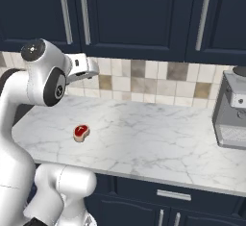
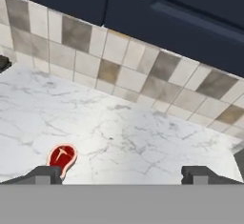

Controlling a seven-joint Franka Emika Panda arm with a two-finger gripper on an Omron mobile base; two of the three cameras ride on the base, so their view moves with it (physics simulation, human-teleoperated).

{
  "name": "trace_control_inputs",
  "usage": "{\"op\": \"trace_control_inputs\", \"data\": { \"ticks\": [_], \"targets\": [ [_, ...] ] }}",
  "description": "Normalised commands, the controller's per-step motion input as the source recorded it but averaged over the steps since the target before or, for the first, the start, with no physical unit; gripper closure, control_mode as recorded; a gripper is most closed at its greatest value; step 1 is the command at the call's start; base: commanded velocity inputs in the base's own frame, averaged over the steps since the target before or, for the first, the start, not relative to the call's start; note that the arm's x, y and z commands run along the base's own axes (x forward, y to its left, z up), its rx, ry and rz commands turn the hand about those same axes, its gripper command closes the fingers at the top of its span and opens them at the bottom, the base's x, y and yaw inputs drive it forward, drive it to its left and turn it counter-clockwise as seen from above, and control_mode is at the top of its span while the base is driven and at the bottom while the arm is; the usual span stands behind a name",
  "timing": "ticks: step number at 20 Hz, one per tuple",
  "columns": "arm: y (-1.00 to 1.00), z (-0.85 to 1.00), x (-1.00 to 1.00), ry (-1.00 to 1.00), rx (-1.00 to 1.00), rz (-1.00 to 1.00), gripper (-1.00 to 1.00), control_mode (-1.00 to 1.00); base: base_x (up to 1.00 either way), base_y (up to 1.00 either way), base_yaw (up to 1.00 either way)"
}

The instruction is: Retrieve the tupperware from the cabinet, then place the raw meat into the tupperware to avoid contamination.

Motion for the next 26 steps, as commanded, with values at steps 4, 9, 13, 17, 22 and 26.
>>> {"op": "trace_control_inputs", "data": {
  "ticks": [4, 9, 13, 17, 22, 26],
  "targets": [
    [-0.13, 0.41, -0.26, -0.06, 0.01, 0.07, -1.0, -1.0, 0.0, 0.0, 0.0],
    [-0.15, 0.39, -0.32, -0.08, 0.04, 0.08, -1.0, -1.0, 0.0, 0.0, 0.0],
    [-0.18, 0.34, -0.35, -0.09, 0.08, 0.08, -1.0, -1.0, 0.0, 0.0, 0.0],
    [-0.19, 0.27, -0.33, -0.1, 0.08, 0.09, -1.0, -1.0, 0.0, 0.0, 0.0],
    [-0.19, 0.17, -0.35, -0.13, 0.07, 0.12, -1.0, -1.0, 0.0, 0.0, 0.0],
    [-0.15, 0.07, -0.36, -0.17, 0.04, 0.15, -1.0, -1.0, 0.0, 0.0, 0.0]
  ]
}}
